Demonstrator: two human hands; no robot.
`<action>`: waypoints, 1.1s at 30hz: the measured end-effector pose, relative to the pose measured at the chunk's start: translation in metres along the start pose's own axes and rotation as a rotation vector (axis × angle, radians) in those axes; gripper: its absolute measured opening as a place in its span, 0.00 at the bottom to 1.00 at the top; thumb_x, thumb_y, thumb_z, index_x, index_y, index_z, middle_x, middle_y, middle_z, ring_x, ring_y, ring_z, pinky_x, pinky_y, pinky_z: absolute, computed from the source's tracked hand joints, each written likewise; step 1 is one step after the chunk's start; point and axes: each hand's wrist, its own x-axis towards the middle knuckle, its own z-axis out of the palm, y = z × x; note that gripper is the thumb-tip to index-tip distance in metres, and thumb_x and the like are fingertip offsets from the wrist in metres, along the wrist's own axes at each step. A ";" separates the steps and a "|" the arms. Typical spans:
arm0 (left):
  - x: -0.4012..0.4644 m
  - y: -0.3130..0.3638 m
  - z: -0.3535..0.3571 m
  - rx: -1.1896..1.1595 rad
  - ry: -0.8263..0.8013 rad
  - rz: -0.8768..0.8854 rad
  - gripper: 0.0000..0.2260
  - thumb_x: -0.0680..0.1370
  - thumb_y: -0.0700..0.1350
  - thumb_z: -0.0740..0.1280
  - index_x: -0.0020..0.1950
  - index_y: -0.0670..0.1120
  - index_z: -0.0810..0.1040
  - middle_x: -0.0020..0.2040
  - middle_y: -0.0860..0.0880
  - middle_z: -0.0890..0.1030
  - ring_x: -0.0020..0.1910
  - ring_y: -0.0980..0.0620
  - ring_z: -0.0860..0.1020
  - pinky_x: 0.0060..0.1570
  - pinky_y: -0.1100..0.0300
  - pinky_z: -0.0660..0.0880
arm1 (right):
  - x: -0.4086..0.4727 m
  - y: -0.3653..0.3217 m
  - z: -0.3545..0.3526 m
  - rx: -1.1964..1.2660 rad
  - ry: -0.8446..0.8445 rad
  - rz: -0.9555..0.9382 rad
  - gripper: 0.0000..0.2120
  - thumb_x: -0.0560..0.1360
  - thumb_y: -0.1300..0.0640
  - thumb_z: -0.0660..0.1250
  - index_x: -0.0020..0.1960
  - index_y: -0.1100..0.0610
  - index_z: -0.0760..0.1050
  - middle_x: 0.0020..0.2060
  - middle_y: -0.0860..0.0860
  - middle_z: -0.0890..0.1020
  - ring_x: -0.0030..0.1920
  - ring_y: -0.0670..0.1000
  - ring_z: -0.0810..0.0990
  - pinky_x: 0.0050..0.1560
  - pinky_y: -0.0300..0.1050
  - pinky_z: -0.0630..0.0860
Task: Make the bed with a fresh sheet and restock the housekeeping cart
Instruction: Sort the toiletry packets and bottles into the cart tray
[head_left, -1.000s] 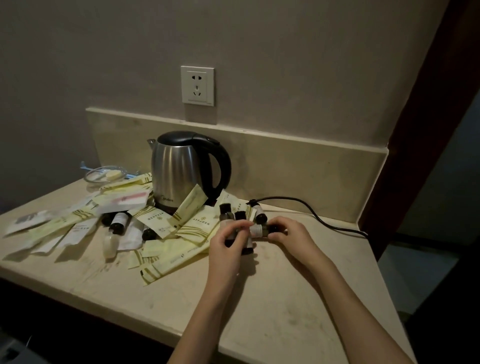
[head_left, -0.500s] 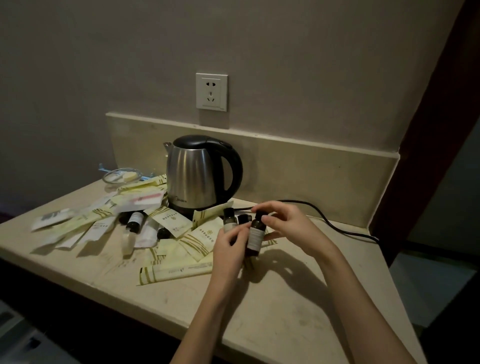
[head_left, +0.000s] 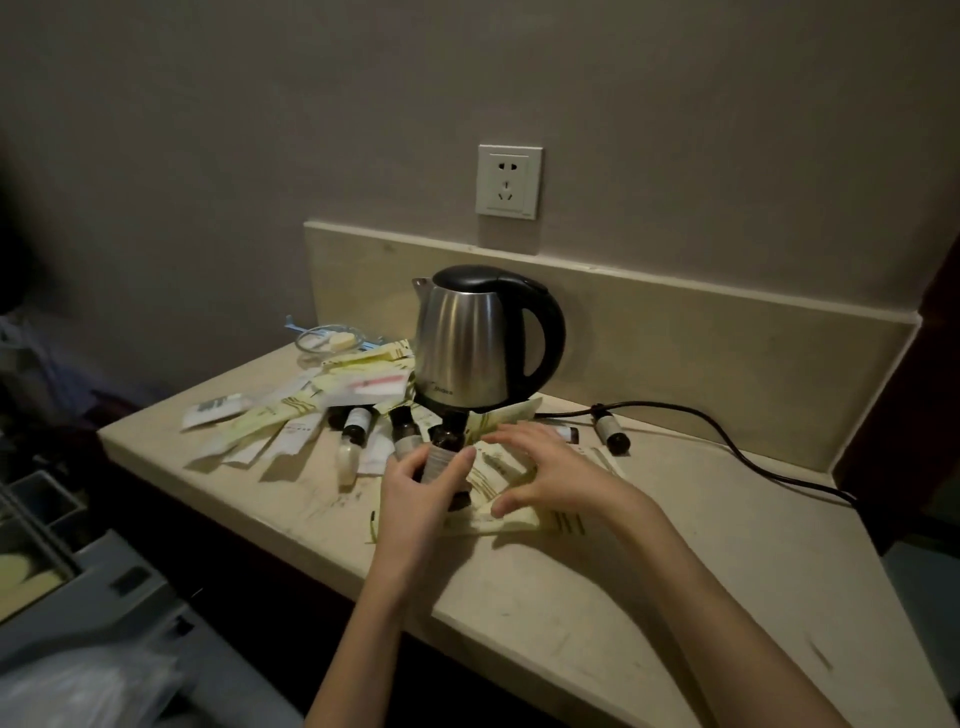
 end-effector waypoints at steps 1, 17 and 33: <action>0.000 -0.003 -0.007 0.001 0.019 -0.014 0.14 0.69 0.57 0.73 0.45 0.48 0.82 0.52 0.42 0.78 0.47 0.50 0.80 0.41 0.66 0.76 | 0.006 -0.003 0.006 -0.109 -0.045 -0.021 0.44 0.65 0.43 0.76 0.74 0.43 0.58 0.76 0.44 0.54 0.76 0.46 0.47 0.75 0.54 0.47; 0.003 -0.024 -0.037 -0.078 0.115 -0.023 0.26 0.60 0.66 0.73 0.49 0.49 0.83 0.57 0.44 0.79 0.53 0.50 0.80 0.51 0.56 0.79 | 0.015 -0.029 0.016 -0.247 -0.104 0.008 0.30 0.69 0.43 0.72 0.67 0.49 0.66 0.66 0.48 0.71 0.70 0.50 0.60 0.73 0.50 0.43; -0.004 -0.021 -0.034 0.054 0.179 -0.010 0.11 0.70 0.55 0.73 0.48 0.53 0.80 0.64 0.44 0.68 0.64 0.47 0.70 0.62 0.48 0.73 | 0.012 -0.053 0.028 -0.303 -0.070 0.010 0.27 0.73 0.42 0.68 0.69 0.50 0.67 0.61 0.49 0.77 0.64 0.52 0.69 0.65 0.48 0.62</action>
